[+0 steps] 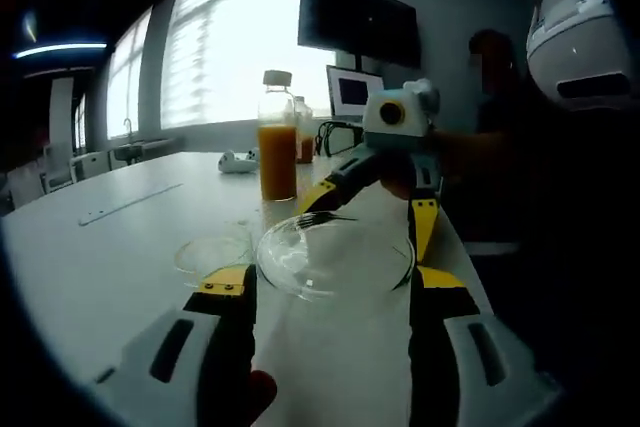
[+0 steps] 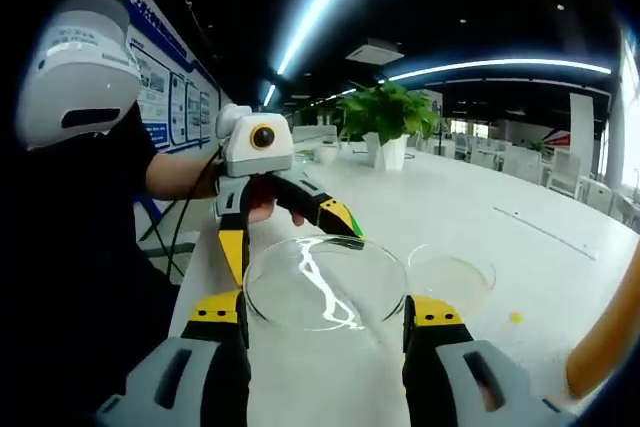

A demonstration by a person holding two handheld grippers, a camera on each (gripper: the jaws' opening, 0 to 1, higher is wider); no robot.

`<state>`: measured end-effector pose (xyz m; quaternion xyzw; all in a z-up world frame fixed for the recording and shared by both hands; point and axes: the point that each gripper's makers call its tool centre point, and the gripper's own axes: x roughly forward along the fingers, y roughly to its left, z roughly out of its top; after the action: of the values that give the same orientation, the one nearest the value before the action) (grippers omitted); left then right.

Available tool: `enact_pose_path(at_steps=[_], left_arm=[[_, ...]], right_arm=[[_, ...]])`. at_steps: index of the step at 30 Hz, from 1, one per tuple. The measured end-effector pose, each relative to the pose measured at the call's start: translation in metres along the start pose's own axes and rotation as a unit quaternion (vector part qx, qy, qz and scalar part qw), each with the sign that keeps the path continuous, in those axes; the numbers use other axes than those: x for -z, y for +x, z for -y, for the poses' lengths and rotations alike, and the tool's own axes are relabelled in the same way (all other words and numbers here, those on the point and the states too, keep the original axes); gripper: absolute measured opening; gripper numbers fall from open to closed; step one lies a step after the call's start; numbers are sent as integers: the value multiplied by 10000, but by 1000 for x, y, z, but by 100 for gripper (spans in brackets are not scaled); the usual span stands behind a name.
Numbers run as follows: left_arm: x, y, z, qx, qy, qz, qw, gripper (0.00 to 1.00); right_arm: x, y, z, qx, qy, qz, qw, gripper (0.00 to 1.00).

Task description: Open the Petri dish lid, place the lid on the table, pour the liquid culture medium into the Petri dish, pick up the Petri dish lid from the table, and close the Petri dish

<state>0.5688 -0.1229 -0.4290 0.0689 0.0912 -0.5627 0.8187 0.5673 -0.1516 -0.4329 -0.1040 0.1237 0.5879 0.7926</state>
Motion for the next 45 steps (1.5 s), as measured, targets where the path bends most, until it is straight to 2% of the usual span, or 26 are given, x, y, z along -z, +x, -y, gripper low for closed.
enact_pose_path(at_steps=[4, 6, 11, 12, 13, 27, 38, 40, 45], left_arm=[[4, 0, 0, 1, 9, -61, 10000, 52], [16, -6, -24, -2, -23, -83, 10000, 52], [24, -8, -32, -7, -41, -169, 9998, 52], [20, -4, -17, -7, -37, -191, 9998, 52], [21, -3, -15, -7, -30, -210, 9998, 52], [28, -7, -17, -20, -15, -416, 9991, 52], [28, -8, -14, -5, -98, -415, 9991, 52], [34, 1, -9, -9, -97, -414, 9991, 52], [32, 4, 2, -30, -79, -422, 9991, 53]], right_arm=[[5, 1, -1, -1, 8, -44, 10000, 56], [8, 2, -1, -8, -1, -84, 10000, 56], [14, 4, -3, -23, 7, -141, 9999, 56], [15, 5, -3, -24, 10, -151, 9999, 56], [16, 5, -4, -22, 8, -166, 9999, 56], [29, 8, -4, -59, 49, -328, 9994, 56], [33, 8, -5, -66, 115, -363, 9993, 56], [33, 8, -5, -64, 122, -369, 9992, 56], [35, 9, -5, -58, 48, -399, 9992, 56]])
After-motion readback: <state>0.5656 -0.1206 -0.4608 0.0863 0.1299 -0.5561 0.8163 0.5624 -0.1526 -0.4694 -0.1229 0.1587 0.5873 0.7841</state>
